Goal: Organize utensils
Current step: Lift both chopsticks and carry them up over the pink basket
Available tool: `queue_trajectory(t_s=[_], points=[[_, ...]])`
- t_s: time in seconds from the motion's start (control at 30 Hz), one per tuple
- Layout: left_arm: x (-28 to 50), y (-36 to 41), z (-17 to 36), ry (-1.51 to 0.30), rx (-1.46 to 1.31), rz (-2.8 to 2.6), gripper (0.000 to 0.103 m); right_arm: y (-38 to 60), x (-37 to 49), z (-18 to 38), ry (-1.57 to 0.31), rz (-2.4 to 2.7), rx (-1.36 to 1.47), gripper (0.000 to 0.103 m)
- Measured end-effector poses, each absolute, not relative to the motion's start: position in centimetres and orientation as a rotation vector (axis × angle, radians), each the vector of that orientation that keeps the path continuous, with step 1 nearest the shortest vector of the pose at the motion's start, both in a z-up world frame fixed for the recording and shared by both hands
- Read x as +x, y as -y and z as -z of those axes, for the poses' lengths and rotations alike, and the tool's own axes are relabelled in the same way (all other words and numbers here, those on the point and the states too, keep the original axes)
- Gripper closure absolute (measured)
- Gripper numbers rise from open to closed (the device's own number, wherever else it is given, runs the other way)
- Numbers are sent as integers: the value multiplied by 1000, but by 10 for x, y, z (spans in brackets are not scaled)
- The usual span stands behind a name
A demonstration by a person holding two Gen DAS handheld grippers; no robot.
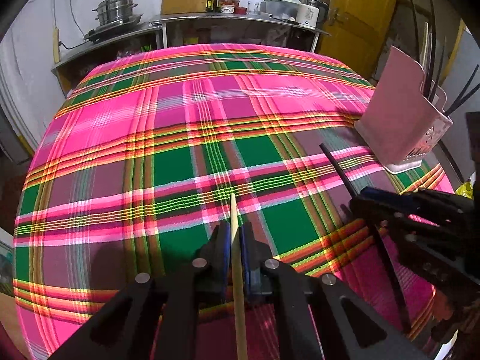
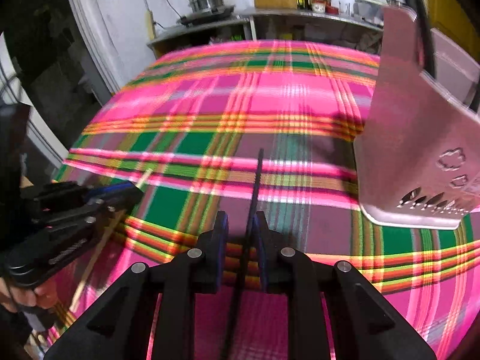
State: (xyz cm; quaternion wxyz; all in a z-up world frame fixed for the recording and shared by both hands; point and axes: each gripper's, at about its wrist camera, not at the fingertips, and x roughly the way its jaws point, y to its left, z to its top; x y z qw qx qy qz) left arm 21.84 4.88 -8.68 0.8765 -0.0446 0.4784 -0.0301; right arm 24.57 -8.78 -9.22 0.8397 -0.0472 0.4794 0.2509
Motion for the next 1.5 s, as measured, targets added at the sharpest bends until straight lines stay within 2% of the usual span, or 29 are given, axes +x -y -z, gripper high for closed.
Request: queue_trajectory(t_s=[0.27,0.4,0.63,1.1,1.5], points=[[221,-43,87,-986,-34,56,96,82,249,94,-1025,-511,-131,85],[224,-42,86,-990,-28,55,97,77,256,93,-1034,-499,-145,96],[224,-53,75,-980,-122,70,98,93,249,74,-1005,-534,-69,97],[197,-51,-17,-806,-169,148,98,138,217,-18,-804,-548,39,97],[176,-33,-64,-726,-178,219,98,160,191,-59,-716,-529,78,98]])
